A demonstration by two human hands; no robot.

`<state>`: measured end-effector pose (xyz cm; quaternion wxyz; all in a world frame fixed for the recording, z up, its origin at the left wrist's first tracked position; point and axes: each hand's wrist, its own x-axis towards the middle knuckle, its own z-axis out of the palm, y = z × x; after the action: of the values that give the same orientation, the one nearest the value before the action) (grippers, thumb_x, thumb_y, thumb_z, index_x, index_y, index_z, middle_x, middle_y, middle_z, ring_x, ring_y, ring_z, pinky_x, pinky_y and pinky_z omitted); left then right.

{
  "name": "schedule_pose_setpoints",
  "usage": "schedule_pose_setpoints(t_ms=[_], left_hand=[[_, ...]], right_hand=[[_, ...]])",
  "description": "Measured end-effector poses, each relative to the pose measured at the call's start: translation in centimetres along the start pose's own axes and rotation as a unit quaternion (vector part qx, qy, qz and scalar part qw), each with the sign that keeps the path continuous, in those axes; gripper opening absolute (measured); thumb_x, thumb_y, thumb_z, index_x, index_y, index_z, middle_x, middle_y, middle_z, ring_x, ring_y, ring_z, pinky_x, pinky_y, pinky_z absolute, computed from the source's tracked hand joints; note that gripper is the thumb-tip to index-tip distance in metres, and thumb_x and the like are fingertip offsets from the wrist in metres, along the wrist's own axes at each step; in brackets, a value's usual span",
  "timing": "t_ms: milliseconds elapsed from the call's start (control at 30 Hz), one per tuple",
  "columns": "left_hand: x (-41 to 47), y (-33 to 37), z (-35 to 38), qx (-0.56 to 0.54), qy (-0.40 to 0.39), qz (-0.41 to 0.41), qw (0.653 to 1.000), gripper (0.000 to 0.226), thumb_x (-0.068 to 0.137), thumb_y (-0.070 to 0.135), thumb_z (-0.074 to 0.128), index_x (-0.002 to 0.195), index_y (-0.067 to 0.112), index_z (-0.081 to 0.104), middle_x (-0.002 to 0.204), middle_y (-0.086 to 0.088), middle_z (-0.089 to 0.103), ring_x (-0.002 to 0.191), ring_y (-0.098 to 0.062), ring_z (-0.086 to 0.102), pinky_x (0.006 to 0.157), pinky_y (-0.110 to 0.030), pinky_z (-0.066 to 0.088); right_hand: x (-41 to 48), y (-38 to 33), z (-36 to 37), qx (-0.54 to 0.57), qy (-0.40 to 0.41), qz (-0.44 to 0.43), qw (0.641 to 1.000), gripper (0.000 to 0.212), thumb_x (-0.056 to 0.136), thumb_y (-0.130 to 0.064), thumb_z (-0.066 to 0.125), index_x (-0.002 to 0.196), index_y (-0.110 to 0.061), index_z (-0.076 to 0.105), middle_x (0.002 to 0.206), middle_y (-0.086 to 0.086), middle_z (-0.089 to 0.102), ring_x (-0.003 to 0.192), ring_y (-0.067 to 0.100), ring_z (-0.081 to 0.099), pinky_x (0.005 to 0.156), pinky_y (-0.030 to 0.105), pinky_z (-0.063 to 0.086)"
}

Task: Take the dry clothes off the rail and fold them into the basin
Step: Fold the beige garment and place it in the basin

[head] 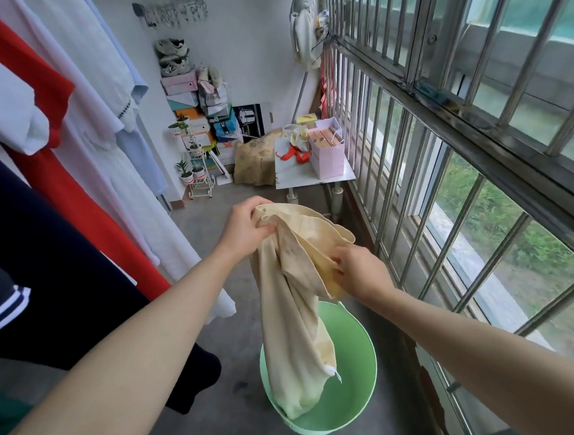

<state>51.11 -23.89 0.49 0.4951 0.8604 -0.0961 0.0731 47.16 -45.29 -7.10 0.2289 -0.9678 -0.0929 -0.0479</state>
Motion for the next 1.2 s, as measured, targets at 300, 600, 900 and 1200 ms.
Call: schedule_pose_setpoints(t_ms=[300, 600, 900, 1200], left_hand=[[-1.2, -1.0, -1.0, 0.017, -0.045, 0.014, 0.999, 0.024, 0.073, -0.015, 0.064, 0.092, -0.001, 0.063, 0.076, -0.002, 0.058, 0.066, -0.001, 0.049, 0.062, -0.012, 0.039], [-1.7, -1.4, -2.2, 0.008, -0.035, 0.014, 0.999, 0.025, 0.073, -0.018, 0.06, 0.092, -0.001, 0.063, 0.073, 0.003, 0.057, 0.062, 0.005, 0.049, 0.061, -0.01, 0.038], [-1.9, -2.9, -3.0, 0.012, 0.011, -0.035, 0.999, 0.038, 0.072, -0.023, 0.045, 0.093, 0.003, 0.064, 0.076, 0.0, 0.063, 0.06, 0.007, 0.052, 0.057, -0.011, 0.037], [-0.9, -3.9, -2.8, -0.025, 0.126, -0.13, 0.983, 0.034, 0.074, -0.013, 0.042, 0.074, 0.016, 0.06, 0.065, 0.001, 0.056, 0.062, -0.014, 0.048, 0.055, -0.023, 0.038]], right_hand=[[1.3, 0.8, -1.7, -0.119, 0.081, -0.137, 0.98, 0.015, 0.079, -0.023, 0.064, 0.088, -0.032, 0.071, 0.113, -0.008, 0.062, 0.092, 0.024, 0.053, 0.069, 0.035, 0.048], [2.1, 0.3, -0.8, -0.046, 0.046, -0.058, 0.996, 0.023, 0.088, -0.022, 0.051, 0.105, -0.03, 0.064, 0.096, -0.004, 0.065, 0.092, 0.025, 0.06, 0.073, 0.036, 0.048], [4.9, -1.9, -5.5, 0.132, 0.144, -0.027, 0.98, 0.014, 0.076, -0.003, 0.061, 0.082, -0.012, 0.07, 0.078, -0.004, 0.065, 0.075, 0.016, 0.06, 0.067, 0.03, 0.053], [5.8, -3.7, -7.8, 0.179, 0.085, -0.06, 0.978, 0.027, 0.074, 0.005, 0.057, 0.09, -0.013, 0.07, 0.085, -0.003, 0.064, 0.076, 0.014, 0.058, 0.064, 0.008, 0.044]])
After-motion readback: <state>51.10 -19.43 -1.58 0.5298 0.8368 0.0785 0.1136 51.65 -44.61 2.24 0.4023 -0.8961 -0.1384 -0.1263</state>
